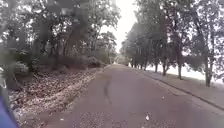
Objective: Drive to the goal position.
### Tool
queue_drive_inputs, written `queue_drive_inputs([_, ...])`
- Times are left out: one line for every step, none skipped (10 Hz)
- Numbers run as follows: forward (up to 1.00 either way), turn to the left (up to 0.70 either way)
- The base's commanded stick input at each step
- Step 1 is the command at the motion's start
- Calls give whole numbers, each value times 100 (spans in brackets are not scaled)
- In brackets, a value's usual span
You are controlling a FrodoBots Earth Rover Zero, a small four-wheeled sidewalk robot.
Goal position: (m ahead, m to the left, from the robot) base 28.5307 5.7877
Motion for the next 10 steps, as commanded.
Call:
queue_drive_inputs([70, -1])
queue_drive_inputs([70, -1])
queue_drive_inputs([70, -1])
queue_drive_inputs([70, -1])
queue_drive_inputs([70, -1])
queue_drive_inputs([70, -1])
queue_drive_inputs([70, -1])
queue_drive_inputs([70, -1])
queue_drive_inputs([70, -1])
queue_drive_inputs([70, -1])
